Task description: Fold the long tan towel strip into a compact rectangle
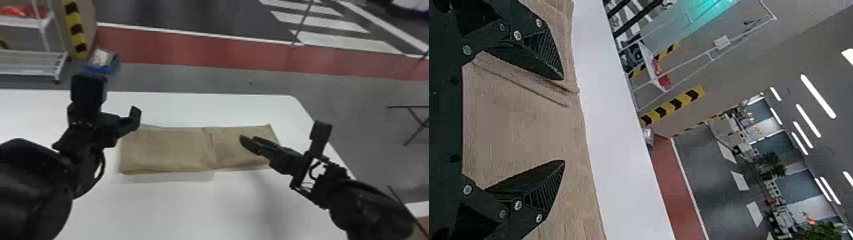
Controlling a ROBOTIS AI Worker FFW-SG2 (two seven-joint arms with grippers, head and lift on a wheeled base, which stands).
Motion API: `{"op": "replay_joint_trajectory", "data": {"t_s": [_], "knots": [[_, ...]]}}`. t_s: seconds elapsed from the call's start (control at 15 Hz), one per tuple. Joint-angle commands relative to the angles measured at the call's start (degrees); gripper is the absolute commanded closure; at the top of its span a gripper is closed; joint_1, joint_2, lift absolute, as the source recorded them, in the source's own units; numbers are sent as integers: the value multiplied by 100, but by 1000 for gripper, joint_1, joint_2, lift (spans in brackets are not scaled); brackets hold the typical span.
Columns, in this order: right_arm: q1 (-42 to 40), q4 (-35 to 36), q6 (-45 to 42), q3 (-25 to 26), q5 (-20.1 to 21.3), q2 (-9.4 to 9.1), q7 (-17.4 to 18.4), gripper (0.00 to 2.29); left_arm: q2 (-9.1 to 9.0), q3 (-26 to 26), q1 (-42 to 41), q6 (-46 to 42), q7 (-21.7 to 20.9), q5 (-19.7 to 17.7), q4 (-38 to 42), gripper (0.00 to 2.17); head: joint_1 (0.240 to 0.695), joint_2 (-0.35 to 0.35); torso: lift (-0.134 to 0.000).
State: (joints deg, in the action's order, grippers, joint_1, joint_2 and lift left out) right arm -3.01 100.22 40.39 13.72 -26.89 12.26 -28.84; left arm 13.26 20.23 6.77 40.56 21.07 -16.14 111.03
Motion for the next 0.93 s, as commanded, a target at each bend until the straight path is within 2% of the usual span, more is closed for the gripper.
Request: {"op": "replay_joint_trajectory", "data": {"t_s": [0.0,0.07,0.33,0.53,0.87], "knots": [[222,155,510,-633,360,-5,318,346,186,-450,-237,-263,-41,14,-3,90,695,-163,-128],[310,199,756,-862,536,-14,503,346,256,-538,-316,-492,-68,23,-3,90,695,-87,-128],[362,340,1143,-1108,667,-101,1109,444,300,-810,-668,-755,-287,-91,199,151,695,3,-128],[424,366,1108,-1354,896,-101,1320,444,300,-775,-677,-826,-323,-82,173,151,695,11,-128],[652,208,1020,-1565,1037,-233,1338,468,300,-669,-756,-1037,-349,-47,129,151,695,22,-128]]}}
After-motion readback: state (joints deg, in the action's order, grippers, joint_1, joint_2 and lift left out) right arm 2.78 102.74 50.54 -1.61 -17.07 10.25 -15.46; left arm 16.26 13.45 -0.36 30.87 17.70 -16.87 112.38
